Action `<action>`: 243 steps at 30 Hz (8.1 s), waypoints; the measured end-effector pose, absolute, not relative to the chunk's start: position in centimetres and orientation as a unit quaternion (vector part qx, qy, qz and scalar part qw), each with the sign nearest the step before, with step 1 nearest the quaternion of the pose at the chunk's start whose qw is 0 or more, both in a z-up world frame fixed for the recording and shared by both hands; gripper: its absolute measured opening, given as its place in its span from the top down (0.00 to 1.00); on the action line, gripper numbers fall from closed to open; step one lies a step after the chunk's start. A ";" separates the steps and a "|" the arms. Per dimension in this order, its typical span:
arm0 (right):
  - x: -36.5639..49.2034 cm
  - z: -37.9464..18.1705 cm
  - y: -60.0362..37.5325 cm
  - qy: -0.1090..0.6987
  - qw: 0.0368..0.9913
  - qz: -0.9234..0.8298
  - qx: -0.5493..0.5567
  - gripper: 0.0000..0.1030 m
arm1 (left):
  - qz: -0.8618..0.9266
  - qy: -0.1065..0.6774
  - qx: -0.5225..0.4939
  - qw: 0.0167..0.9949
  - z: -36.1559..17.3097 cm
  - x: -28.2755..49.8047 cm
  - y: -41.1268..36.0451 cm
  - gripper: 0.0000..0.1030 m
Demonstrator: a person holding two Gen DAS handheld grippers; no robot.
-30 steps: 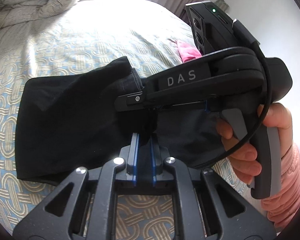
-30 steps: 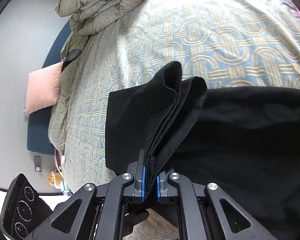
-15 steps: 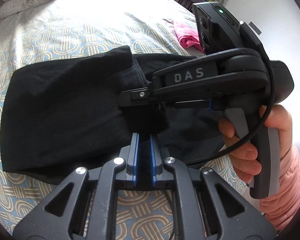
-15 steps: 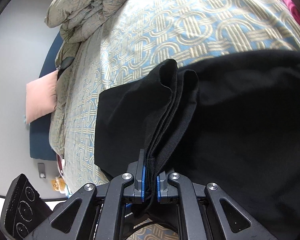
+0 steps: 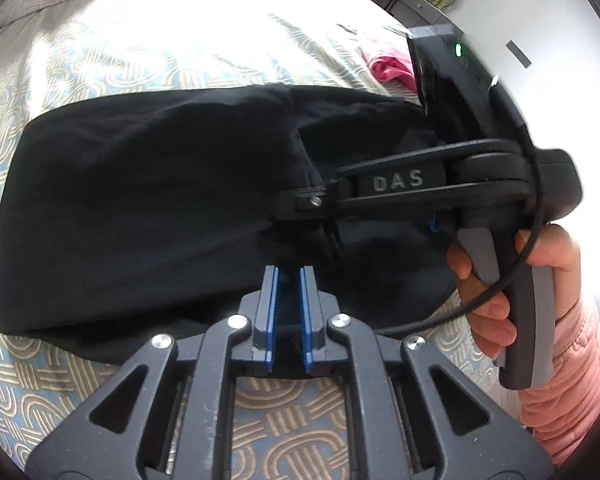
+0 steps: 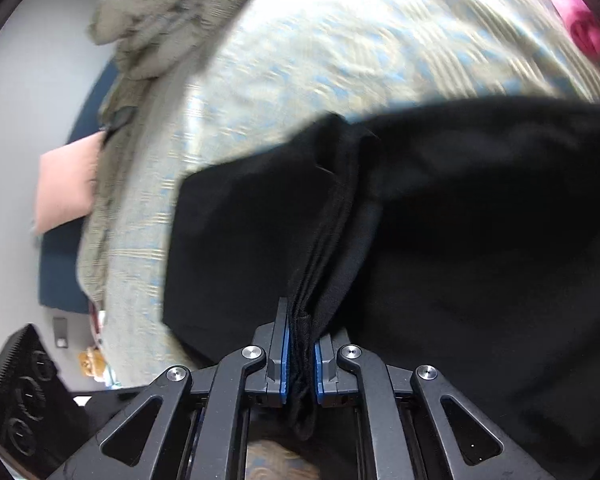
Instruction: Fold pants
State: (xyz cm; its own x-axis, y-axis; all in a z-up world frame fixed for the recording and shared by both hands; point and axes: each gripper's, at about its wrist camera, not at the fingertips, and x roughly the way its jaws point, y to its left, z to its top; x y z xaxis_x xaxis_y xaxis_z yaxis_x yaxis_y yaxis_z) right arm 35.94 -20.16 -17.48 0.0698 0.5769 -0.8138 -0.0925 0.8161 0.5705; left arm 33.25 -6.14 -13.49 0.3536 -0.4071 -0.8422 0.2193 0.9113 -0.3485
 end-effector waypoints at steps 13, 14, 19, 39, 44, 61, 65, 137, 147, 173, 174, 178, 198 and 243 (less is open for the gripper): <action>34.7 -16.8 -21.8 0.637 0.719 0.211 0.182 0.78 | -0.172 0.524 -0.055 0.833 -13.8 31.9 -6.6 0.62; 34.6 -16.5 -21.9 0.635 0.725 0.205 0.172 0.77 | -0.172 0.523 -0.055 0.833 -13.7 31.8 -6.6 0.62; 33.7 -15.4 -22.8 0.627 0.739 0.187 0.160 0.77 | -0.165 0.514 -0.059 0.840 -12.7 30.8 -5.7 0.62; 22.6 -11.3 -33.8 0.577 0.799 0.115 0.121 0.57 | -0.011 0.494 -0.050 0.868 -12.9 27.0 4.4 0.50; 21.7 -13.4 -37.8 0.581 0.793 0.077 0.166 0.57 | -0.009 0.493 -0.070 0.867 -13.0 27.5 4.0 0.50; 20.2 -15.7 -43.7 0.554 0.781 0.055 0.283 0.57 | -0.087 0.530 -0.019 0.843 -14.8 34.1 -6.2 0.43; 19.3 -15.9 -44.4 0.544 0.781 0.050 0.303 0.56 | -0.116 0.536 0.013 0.836 -16.4 32.7 -8.8 0.39; 27.0 -2.5 -21.1 0.345 0.935 0.075 -0.035 0.83 | -0.098 0.452 -0.169 0.870 -13.5 32.9 4.9 0.35; 25.6 -12.2 -3.8 0.419 0.840 0.242 -0.245 0.83 | -0.150 0.445 -0.288 0.835 -15.6 30.6 10.9 0.35; 22.3 -12.1 -3.2 0.387 0.845 0.235 -0.285 0.82 | -0.213 0.512 -0.390 0.735 -16.1 37.3 7.7 0.21; 22.1 -12.2 -3.1 0.385 0.844 0.235 -0.290 0.82 | -0.208 0.514 -0.392 0.734 -16.3 37.3 7.9 0.21; 21.6 -12.5 -2.6 0.378 0.843 0.232 -0.304 0.82 | -0.216 0.532 -0.392 0.718 -17.1 37.4 7.3 0.21; 23.4 -6.3 1.5 0.337 0.874 0.245 -0.250 0.82 | -0.185 0.484 -0.186 0.835 -7.1 39.4 8.9 0.80; 23.6 -11.1 2.2 0.444 0.795 0.344 -0.231 0.43 | -0.134 0.524 -0.233 0.808 -18.3 38.0 15.8 0.65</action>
State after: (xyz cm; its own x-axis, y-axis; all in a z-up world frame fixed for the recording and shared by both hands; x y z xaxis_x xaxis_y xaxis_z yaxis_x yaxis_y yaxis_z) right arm 23.65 2.19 -11.09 0.3704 0.3414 -0.8639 -0.7511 0.6572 -0.0623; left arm 38.03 15.84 -18.29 0.4139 -0.4613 -0.7848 -0.0282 0.8551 -0.5176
